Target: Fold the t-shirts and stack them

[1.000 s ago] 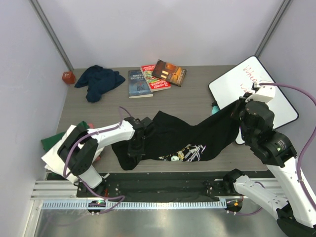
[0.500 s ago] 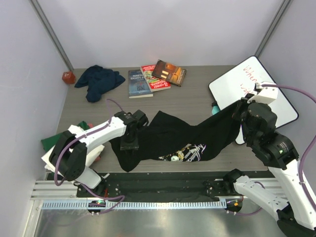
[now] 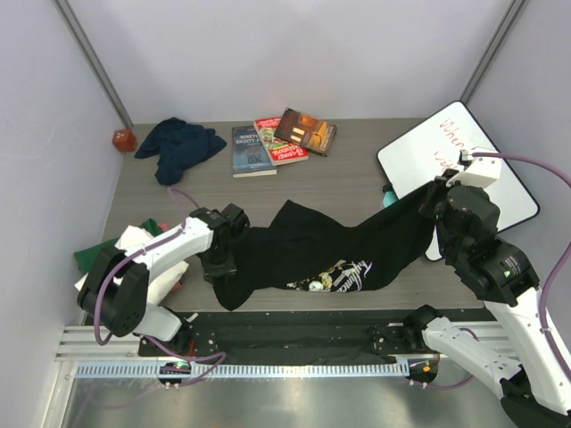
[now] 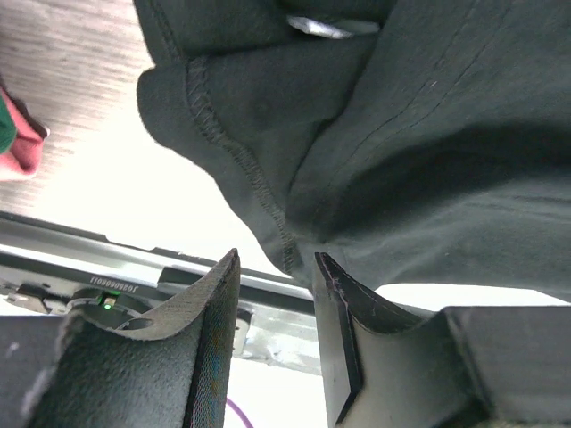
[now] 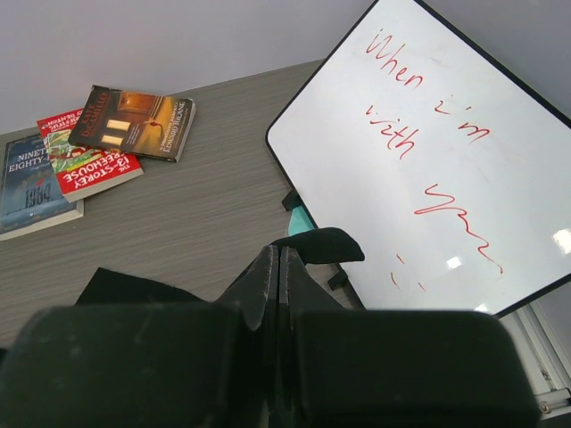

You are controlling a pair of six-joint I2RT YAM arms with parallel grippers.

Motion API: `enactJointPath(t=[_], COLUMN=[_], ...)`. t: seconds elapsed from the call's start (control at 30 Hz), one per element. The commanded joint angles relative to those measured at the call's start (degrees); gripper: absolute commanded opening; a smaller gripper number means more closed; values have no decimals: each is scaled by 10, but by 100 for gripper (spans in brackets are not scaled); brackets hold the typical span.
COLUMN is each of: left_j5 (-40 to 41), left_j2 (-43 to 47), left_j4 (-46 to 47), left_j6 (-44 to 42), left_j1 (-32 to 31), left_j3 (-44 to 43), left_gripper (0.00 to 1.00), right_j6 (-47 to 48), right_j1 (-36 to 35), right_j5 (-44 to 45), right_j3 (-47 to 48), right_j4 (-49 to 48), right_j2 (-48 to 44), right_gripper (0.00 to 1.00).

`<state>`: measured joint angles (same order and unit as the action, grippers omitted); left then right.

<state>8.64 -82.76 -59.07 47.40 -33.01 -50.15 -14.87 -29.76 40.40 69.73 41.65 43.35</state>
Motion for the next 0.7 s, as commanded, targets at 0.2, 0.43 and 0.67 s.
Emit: enactJointPath(t=[0.2,0.43,0.67], left_j5=[8,9,-16], left_j2=[-5,-18,-33], left_j4=[40,46,69], left_j6=[-6,-20,-23], left_j1=[17,23,25], left_j3=[-7,-19,-7], left_gripper=[39,39,39], right_j6=[11,9,7], right_j1=[1,1,1], right_j5=[13,13,13], right_j3=[4,4,4], right_j4=[-26,-25,-26], right_j2=[-13,-10,-9], right_gripper=[1,1,1])
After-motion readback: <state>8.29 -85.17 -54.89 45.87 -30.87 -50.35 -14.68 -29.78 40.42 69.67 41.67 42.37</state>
